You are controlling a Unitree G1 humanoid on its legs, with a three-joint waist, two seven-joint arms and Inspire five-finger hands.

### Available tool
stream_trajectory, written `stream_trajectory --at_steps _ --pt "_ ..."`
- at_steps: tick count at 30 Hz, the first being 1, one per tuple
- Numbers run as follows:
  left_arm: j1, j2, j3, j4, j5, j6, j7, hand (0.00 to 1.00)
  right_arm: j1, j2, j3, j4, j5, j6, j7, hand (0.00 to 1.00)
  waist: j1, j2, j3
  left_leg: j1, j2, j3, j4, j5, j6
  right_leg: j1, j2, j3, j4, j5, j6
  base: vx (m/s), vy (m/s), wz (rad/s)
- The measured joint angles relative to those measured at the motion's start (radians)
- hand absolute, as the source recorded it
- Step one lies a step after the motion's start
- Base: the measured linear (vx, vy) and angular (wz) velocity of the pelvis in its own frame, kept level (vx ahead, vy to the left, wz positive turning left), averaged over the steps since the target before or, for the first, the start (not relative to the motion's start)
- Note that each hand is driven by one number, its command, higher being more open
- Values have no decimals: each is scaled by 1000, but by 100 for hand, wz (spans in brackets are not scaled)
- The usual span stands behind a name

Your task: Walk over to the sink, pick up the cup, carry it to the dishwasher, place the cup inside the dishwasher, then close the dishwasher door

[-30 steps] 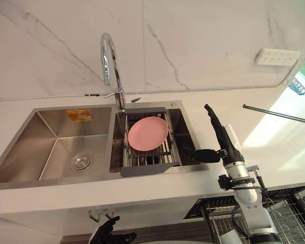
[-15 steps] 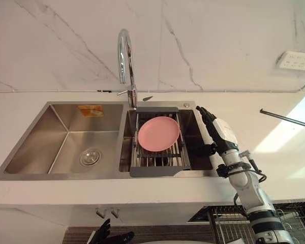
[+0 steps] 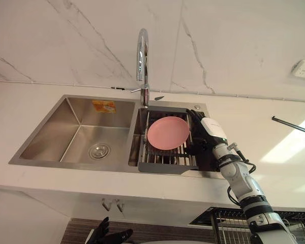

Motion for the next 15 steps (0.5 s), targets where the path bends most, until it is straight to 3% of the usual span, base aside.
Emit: stream_trajectory --at_steps 15 --pt "1 1 1 -27 0 0 -2 100 -105 0 42 103 -193 23 -31 100 11 -8 28 -2 -22 -11 -1 8 12 5 -18 -6 -1 8 12 -9 7 2"
